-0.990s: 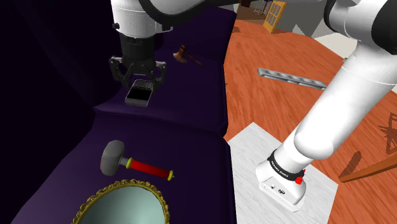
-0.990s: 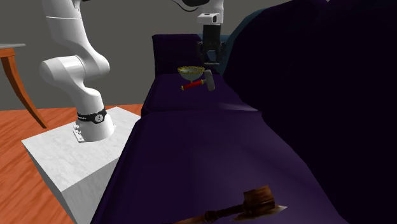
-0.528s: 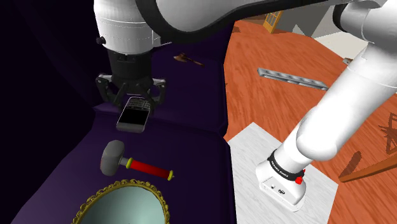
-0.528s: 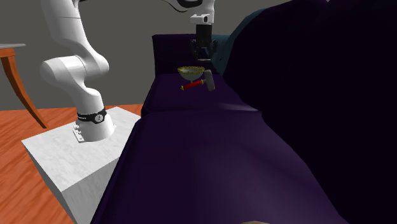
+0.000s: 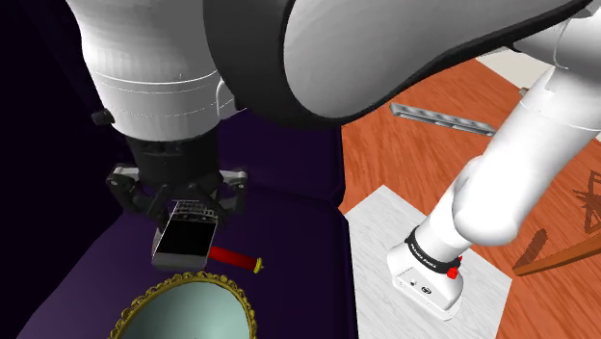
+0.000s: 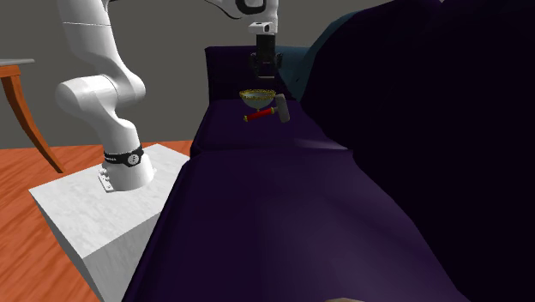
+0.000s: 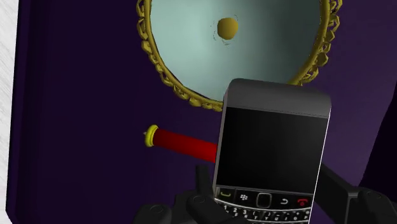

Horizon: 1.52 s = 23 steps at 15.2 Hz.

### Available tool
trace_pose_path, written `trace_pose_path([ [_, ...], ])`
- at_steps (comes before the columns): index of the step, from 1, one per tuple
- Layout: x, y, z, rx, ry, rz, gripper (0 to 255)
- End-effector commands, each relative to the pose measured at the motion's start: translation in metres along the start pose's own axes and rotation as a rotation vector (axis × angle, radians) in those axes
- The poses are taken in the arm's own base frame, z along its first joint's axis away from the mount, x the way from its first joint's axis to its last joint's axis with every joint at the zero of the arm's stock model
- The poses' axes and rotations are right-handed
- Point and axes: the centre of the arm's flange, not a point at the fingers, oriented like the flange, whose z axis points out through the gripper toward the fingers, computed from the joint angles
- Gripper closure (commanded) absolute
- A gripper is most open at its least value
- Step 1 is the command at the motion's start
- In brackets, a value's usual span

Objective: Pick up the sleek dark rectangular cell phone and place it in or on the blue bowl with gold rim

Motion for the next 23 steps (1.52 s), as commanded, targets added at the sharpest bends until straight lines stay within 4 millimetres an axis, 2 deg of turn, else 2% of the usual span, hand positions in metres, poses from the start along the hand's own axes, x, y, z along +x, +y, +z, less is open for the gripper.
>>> trace_pose_path([
  [1, -0.026, 0.001, -0.001, 0.000, 0.000, 0.002, 255],
  [7, -0.105, 0.002, 0.000, 0.000, 0.000, 0.002, 255],
  [8, -0.111, 0.002, 0.000, 0.000, 0.000, 0.002, 255],
  [21, -0.110, 0.001, 0.068, 0.000, 0.000, 0.002, 255],
  [23, -0.110, 0.001, 0.072, 0.000, 0.000, 0.002, 255],
])
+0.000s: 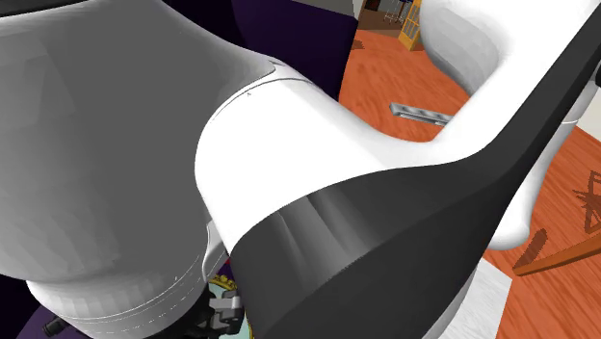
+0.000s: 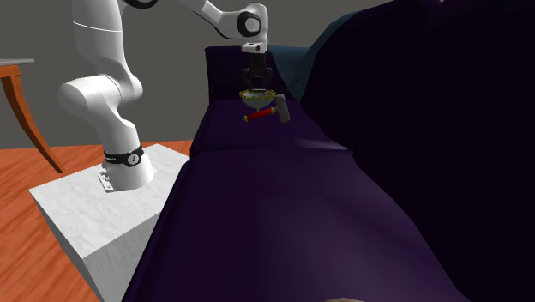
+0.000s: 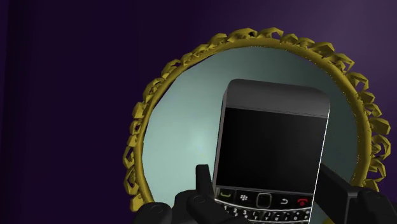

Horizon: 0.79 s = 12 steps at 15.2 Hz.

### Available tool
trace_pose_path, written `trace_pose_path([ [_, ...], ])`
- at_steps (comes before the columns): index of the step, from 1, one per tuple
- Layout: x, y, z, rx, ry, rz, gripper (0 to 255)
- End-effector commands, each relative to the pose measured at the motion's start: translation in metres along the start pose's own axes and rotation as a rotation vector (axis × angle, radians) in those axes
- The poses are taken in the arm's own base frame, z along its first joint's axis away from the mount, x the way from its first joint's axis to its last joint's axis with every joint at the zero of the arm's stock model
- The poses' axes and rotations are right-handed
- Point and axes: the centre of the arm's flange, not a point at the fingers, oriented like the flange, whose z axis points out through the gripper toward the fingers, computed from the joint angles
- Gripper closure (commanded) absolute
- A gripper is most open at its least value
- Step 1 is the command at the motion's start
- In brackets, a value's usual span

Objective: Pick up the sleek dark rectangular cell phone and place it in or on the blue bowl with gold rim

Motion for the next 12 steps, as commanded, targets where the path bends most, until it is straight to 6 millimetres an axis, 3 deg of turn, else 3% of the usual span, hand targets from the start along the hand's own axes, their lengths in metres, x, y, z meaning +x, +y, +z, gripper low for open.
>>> trace_pose_path([
  [1, -0.0001, 0.0001, 0.0019, 0.001, 0.000, 0.000, 255],
  [6, -0.0001, 0.0001, 0.0019, 0.001, 0.000, 0.000, 255],
  [7, -0.0001, 0.0001, 0.0019, 0.001, 0.000, 0.000, 0],
  [12, -0.0001, 0.0001, 0.0019, 0.001, 0.000, 0.000, 0],
])
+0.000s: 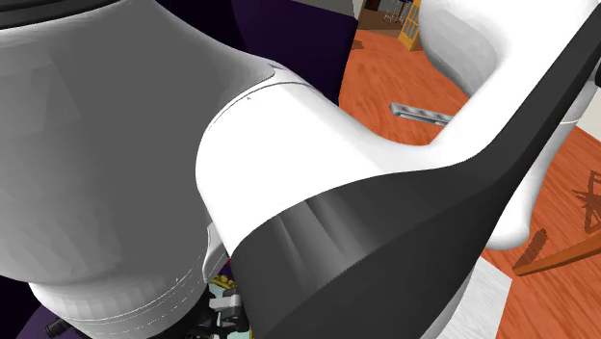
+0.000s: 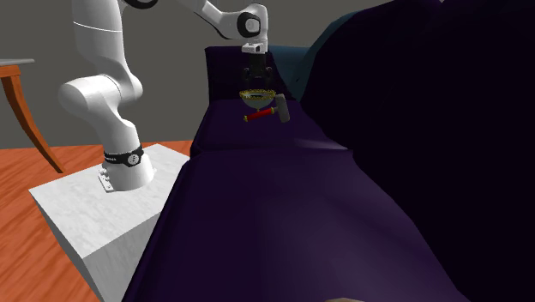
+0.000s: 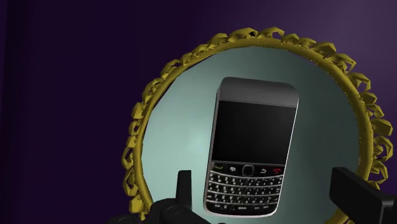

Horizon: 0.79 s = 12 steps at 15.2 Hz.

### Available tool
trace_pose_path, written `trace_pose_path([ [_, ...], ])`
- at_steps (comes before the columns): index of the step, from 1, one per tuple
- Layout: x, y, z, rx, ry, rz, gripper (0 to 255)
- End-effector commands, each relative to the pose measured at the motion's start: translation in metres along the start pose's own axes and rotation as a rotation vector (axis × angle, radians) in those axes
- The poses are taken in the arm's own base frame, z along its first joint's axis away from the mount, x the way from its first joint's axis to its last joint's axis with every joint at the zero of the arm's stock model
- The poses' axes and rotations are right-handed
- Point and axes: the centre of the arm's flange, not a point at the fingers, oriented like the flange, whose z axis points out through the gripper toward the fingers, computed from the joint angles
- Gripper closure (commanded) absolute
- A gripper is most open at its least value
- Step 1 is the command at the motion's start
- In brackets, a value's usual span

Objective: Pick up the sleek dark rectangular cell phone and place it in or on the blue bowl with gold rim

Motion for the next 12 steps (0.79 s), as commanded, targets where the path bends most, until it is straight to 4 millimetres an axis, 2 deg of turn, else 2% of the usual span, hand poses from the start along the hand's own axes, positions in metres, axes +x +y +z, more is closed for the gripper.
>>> trace_pose_path([
  [1, 0.000, 0.000, -0.013, 0.000, 0.000, 0.000, 0],
  [4, 0.000, 0.000, -0.050, 0.000, 0.000, 0.000, 0],
  [12, 0.000, 0.000, -0.050, 0.000, 0.000, 0.000, 0],
])
